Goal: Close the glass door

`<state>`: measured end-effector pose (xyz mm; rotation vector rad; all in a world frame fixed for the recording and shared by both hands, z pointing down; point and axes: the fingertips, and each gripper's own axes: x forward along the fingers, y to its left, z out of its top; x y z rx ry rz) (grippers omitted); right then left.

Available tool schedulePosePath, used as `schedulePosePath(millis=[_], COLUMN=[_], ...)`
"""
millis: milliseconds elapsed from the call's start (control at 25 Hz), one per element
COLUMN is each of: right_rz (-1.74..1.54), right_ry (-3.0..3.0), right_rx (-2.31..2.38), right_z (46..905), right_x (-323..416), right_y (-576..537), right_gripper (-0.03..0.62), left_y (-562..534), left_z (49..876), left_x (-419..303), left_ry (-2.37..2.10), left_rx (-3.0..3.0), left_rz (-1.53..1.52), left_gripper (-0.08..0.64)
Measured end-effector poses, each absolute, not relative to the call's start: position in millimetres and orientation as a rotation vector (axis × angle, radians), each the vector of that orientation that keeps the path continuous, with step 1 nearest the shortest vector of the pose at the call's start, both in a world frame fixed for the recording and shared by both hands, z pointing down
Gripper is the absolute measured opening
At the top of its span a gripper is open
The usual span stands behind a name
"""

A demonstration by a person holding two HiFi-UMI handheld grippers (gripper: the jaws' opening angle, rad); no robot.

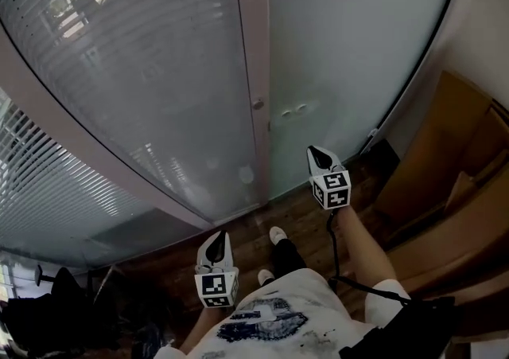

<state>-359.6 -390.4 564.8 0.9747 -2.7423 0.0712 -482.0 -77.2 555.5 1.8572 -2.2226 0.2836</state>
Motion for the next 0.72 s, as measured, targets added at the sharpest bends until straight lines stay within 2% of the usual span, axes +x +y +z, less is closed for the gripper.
schedulePosePath(millis=[200, 720], right_rz=[0.131, 0.221], right_ry=[-2.774, -2.846], right_rx=[0.968, 0.751], right_z=[543, 538], right_x=[-328, -310], right_y=[-344, -255], right_gripper=[0.008, 0.009], left_y=[-90, -92], left_z=[550, 554], left_x=[-468, -450], left_ry=[-2.204, -2.220], left_rx=[1.909, 1.854], left_rz=[0.247, 0.272], left_gripper=[0.002, 0.002])
